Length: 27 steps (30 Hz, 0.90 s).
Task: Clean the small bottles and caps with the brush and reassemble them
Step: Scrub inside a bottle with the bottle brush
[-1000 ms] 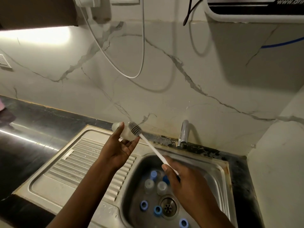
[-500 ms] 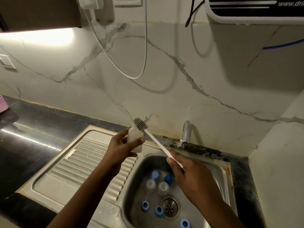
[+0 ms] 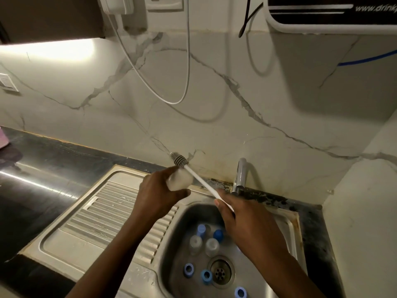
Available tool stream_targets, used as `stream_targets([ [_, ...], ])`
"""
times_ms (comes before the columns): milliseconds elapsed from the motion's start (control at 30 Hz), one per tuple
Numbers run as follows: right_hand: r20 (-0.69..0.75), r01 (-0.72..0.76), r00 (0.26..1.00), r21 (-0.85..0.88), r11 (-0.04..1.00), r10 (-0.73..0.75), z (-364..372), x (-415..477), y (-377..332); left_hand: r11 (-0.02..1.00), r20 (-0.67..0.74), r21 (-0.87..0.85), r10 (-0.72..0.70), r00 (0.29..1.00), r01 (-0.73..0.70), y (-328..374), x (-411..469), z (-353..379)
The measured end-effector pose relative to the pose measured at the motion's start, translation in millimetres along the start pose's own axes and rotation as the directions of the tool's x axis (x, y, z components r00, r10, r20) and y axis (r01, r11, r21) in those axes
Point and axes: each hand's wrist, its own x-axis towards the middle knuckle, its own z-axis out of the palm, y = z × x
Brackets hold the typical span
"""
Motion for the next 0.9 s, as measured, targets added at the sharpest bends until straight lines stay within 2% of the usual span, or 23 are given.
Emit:
stream_targets([
  [100,-0.018,0.004,1.000,0.016,1.000,-0.004,1.9,-3.5,6.0,1.000,-0.019,0.012,0.002,1.000,-0.002,-4.0,4.4,-6.3],
  [267,-0.073,0.000,0.997,0.007,1.000,0.001,9.7,-12.5,20.0,0.996,-0.072,-0.075,-0.046,0.996,0.041,-16.1,8.7,-16.5],
  [533,-0.065,0.000,0.998,0.004,1.000,0.000,5.3,-3.1,14.6,0.992,0.006,-0.098,0.077,0.997,-0.076,2.7,-8.6,10.4],
  [700,-0.073,-0.001,0.997,0.033,0.999,0.003,2.8,-9.2,15.5,0.994,-0.047,-0.106,0.031,0.998,-0.036,-0.3,-0.5,3.6],
  [800,-0.133,0.022,0.991,0.023,0.999,-0.019,7.1,-14.3,20.9,0.992,-0.064,-0.128,-0.004,0.998,-0.005,-2.6,1.2,2.6],
  [900,-0.195,0.009,0.981,0.122,0.993,0.015,18.7,-17.5,29.9,0.987,-0.078,-0.158,-0.036,0.996,0.023,-9.3,5.2,-0.5],
])
